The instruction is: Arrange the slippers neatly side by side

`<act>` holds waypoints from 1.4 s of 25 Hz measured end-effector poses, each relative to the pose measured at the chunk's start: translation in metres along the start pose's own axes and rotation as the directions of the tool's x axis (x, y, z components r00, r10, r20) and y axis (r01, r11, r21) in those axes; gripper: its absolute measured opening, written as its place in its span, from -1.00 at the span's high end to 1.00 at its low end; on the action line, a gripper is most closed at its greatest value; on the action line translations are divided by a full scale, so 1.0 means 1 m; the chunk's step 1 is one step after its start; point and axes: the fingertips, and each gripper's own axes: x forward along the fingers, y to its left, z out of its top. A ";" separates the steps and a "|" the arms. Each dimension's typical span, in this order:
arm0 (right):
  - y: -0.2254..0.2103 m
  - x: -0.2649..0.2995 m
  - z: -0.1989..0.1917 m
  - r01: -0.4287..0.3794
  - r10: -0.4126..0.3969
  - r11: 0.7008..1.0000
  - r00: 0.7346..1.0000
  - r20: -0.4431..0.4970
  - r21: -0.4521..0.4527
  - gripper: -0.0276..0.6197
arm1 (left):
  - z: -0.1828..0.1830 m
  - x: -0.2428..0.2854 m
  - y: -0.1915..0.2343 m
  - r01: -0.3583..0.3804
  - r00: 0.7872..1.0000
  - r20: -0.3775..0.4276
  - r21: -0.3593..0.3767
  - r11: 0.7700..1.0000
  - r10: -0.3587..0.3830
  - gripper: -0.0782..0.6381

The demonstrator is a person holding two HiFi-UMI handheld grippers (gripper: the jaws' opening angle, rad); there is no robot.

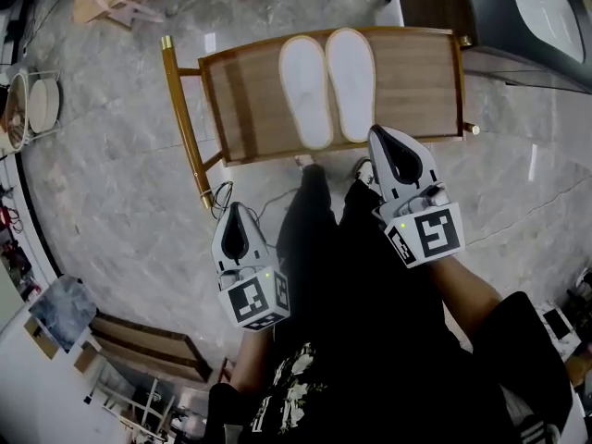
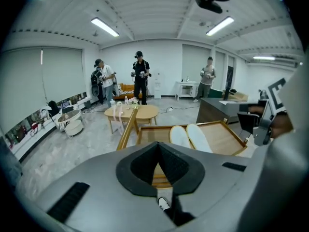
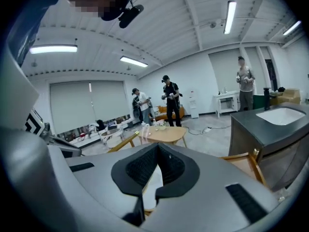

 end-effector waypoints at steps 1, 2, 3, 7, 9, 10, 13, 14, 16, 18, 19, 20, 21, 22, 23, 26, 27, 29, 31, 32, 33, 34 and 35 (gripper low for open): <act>0.002 -0.006 0.002 -0.021 0.021 1.000 1.000 0.007 -0.010 0.92 | -0.001 -0.009 -0.007 -0.005 1.000 0.009 0.002 1.000 0.005 0.77; 0.003 -0.012 0.004 -0.037 0.037 0.999 0.999 0.015 -0.012 0.92 | -0.002 -0.017 -0.015 -0.011 1.000 0.017 0.004 1.000 0.011 0.77; 0.004 -0.018 0.006 -0.049 0.050 0.999 0.999 0.023 -0.008 0.92 | -0.003 -0.025 -0.022 -0.017 1.000 0.024 0.002 1.000 0.017 0.77; 0.002 -0.044 0.013 -0.090 0.090 0.996 0.995 0.051 -0.009 0.92 | -0.008 -0.050 -0.049 -0.028 0.999 0.044 -0.010 1.000 0.028 0.77; 0.001 -0.056 0.015 -0.108 0.109 0.994 0.992 0.061 -0.020 0.92 | -0.010 -0.062 -0.060 -0.035 0.997 0.063 -0.007 0.999 0.035 0.77; -0.001 -0.063 0.017 -0.114 0.115 0.993 0.991 0.066 -0.027 0.92 | -0.009 -0.068 -0.064 -0.038 0.996 0.077 -0.008 0.999 0.038 0.77; -0.006 -0.080 0.025 -0.117 0.121 0.992 0.989 0.083 -0.049 0.92 | -0.003 -0.079 -0.074 -0.039 0.992 0.119 -0.024 0.999 0.041 0.77; -0.009 -0.086 0.029 -0.114 0.119 0.992 0.989 0.090 -0.056 0.92 | 0.001 -0.082 -0.078 -0.037 0.990 0.134 -0.030 0.999 0.041 0.77; -0.014 -0.097 0.037 -0.101 0.109 0.992 0.988 0.109 -0.071 0.92 | 0.012 -0.086 -0.085 -0.029 0.985 0.172 -0.035 0.999 0.034 0.77; -0.019 -0.110 0.044 -0.081 0.091 0.993 0.988 0.129 -0.082 0.92 | 0.025 -0.091 -0.092 -0.013 0.977 0.214 -0.022 1.000 0.018 0.77; -0.021 -0.117 0.047 -0.070 0.081 0.994 0.987 0.137 -0.084 0.92 | 0.031 -0.094 -0.096 -0.004 0.972 0.234 -0.012 1.000 0.007 0.77; -0.023 -0.124 0.049 -0.060 0.072 0.994 0.987 0.145 -0.086 0.92 | 0.038 -0.097 -0.100 0.006 0.967 0.253 -0.002 1.000 -0.005 0.77; -0.023 -0.130 0.052 -0.051 0.064 0.995 0.986 0.151 -0.088 0.92 | 0.045 -0.100 -0.103 0.016 0.962 0.274 0.009 1.000 -0.018 0.77; -0.023 -0.135 0.056 -0.044 0.058 0.995 0.986 0.157 -0.091 0.92 | 0.052 -0.102 -0.105 0.024 0.955 0.294 0.022 0.999 -0.029 0.77; -0.023 -0.139 0.059 -0.038 0.054 0.995 0.985 0.163 -0.097 0.92 | 0.060 -0.104 -0.108 0.030 0.949 0.314 0.036 0.999 -0.040 0.77; -0.019 -0.149 0.072 -0.036 0.061 0.991 0.979 0.196 -0.130 0.92 | 0.079 -0.106 -0.122 0.050 0.929 0.363 0.080 0.996 -0.075 0.77; -0.019 -0.152 0.077 -0.039 0.069 0.989 0.975 0.211 -0.142 0.92 | 0.085 -0.107 -0.128 0.056 0.921 0.380 0.095 0.994 -0.088 0.77; -0.020 -0.159 0.085 -0.039 0.080 0.985 0.967 0.241 -0.169 0.92 | 0.098 -0.108 -0.141 0.060 0.900 0.421 0.128 0.990 -0.109 0.77; -0.022 -0.165 0.094 -0.030 0.087 0.978 0.957 0.276 -0.204 0.92 | 0.110 -0.111 -0.152 0.051 0.873 0.473 0.149 0.987 -0.117 0.77; -0.022 -0.167 0.099 -0.026 0.091 0.977 0.950 0.300 -0.214 0.92 | 0.115 -0.113 -0.156 0.049 0.860 0.496 0.156 0.987 -0.121 0.77; -0.019 -0.168 0.103 -0.024 0.093 0.977 0.941 0.324 -0.210 0.92 | 0.119 -0.115 -0.157 0.048 0.852 0.509 0.165 0.985 -0.127 0.77; -0.015 -0.168 0.105 -0.026 0.094 0.979 0.936 0.339 -0.200 0.92 | 0.120 -0.117 -0.157 0.050 0.851 0.508 0.174 0.983 -0.133 0.77; -0.013 -0.169 0.105 -0.031 0.096 0.981 0.937 0.336 -0.193 0.92 | 0.120 -0.119 -0.158 0.052 0.854 0.501 0.182 0.982 -0.138 0.77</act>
